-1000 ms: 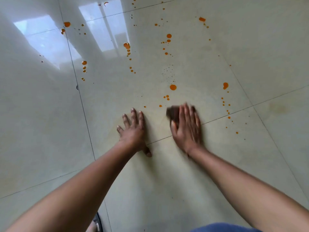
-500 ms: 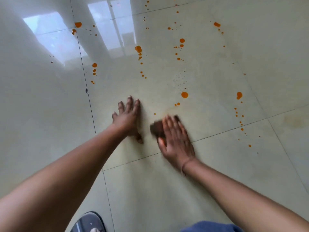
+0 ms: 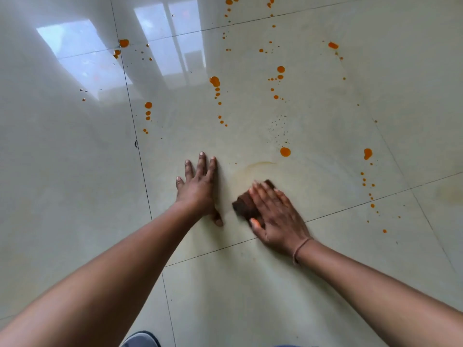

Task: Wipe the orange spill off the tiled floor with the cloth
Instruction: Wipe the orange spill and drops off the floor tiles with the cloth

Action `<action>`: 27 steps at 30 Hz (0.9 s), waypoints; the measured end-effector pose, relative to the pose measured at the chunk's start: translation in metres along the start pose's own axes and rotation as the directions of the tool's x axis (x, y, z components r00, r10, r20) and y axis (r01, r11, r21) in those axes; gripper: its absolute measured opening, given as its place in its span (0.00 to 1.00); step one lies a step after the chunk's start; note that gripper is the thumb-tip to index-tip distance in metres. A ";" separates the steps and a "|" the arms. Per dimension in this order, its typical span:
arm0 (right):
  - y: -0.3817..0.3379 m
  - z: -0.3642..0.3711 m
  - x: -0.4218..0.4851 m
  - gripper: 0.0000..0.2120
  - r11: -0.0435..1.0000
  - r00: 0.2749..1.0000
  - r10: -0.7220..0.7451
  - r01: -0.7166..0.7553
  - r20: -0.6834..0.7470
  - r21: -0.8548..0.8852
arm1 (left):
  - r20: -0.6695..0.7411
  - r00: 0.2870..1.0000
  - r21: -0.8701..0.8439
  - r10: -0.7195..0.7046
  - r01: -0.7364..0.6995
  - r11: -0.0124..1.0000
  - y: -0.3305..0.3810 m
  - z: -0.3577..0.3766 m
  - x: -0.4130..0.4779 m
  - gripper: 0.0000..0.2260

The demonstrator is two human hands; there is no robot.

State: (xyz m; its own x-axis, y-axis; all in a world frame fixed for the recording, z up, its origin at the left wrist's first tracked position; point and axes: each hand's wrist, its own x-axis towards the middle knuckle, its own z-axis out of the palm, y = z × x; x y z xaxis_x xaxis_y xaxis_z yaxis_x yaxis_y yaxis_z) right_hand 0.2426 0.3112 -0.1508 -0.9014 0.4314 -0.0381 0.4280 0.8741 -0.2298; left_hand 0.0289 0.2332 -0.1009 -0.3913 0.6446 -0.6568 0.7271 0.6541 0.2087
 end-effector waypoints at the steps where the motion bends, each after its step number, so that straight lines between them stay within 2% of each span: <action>1: 0.000 0.001 0.021 0.33 0.997 0.996 0.078 -0.078 -0.030 0.009 | 0.001 1.000 0.002 -0.001 0.001 1.000 0.001 0.000 0.000 0.72; 3: -0.016 0.004 0.065 0.33 0.963 0.963 0.261 -0.256 -0.063 0.080 | 0.000 1.000 0.012 0.003 -0.003 1.000 0.001 0.000 0.002 0.72; 4: -0.028 0.007 0.069 0.33 0.958 0.958 0.278 -0.271 -0.068 0.094 | -0.001 1.000 0.019 0.007 -0.007 1.000 0.001 0.000 0.000 0.72; 8: -0.025 0.004 -0.010 0.33 1.000 0.999 -0.010 0.010 0.031 0.006 | 0.024 0.999 0.050 0.023 -0.024 0.998 0.000 -0.005 -0.004 0.71; 9: -0.015 0.001 -0.023 0.34 1.000 0.999 -0.022 0.022 0.031 0.002 | 0.038 0.999 0.063 0.028 -0.031 0.998 0.001 -0.007 -0.005 0.71; 10: -0.007 0.000 -0.022 0.34 1.000 1.000 0.022 -0.022 0.022 0.003 | 0.053 0.998 0.080 0.032 -0.036 0.996 0.001 -0.009 -0.005 0.71; 12: -0.009 -0.001 0.015 0.34 0.978 0.979 0.202 -0.202 -0.005 0.045 | 0.093 0.995 0.145 0.039 -0.052 0.988 0.001 -0.013 -0.002 0.70; 13: -0.016 -0.002 0.038 0.34 0.969 0.972 0.235 -0.235 0.003 0.073 | 0.114 0.993 0.194 0.044 -0.065 0.979 0.000 -0.016 0.000 0.70; 16: -0.041 0.005 0.076 0.35 0.999 0.995 0.032 -0.030 0.090 -0.020 | 0.171 0.980 0.376 0.102 -0.161 0.913 -0.020 -0.030 0.005 0.72; 18: -0.037 0.008 0.078 0.35 0.997 0.993 -0.046 0.052 0.105 -0.052 | 0.199 0.957 0.491 0.209 -0.282 0.824 -0.040 -0.041 0.007 0.72; 20: -0.041 0.010 0.079 0.35 0.999 0.998 0.006 -0.003 0.062 -0.051 | 0.212 0.929 0.577 0.302 -0.369 0.729 -0.058 -0.049 0.007 0.72; 23: -0.079 0.014 0.075 0.33 0.982 0.983 0.184 -0.184 0.012 0.045 | 0.221 0.911 0.580 0.349 -0.411 0.704 -0.066 -0.049 0.008 0.73; 24: -0.092 0.018 0.064 0.33 0.981 0.983 0.182 -0.183 0.024 0.066 | 0.217 0.909 0.572 0.356 -0.414 0.708 -0.066 -0.049 0.007 0.73; 27: -0.087 0.019 0.012 0.33 0.999 0.997 0.017 -0.020 0.069 0.050 | 0.220 0.904 0.545 0.367 -0.425 0.722 -0.065 -0.049 0.006 0.73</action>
State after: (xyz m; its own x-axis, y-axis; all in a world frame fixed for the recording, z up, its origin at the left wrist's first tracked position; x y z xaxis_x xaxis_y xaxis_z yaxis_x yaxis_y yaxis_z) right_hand 0.1934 0.2354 -0.1500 -0.8965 0.4296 -0.1087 0.4423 0.8529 -0.2772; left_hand -0.0483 0.2135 -0.0832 0.0367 0.7356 -0.6764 0.9992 -0.0176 0.0351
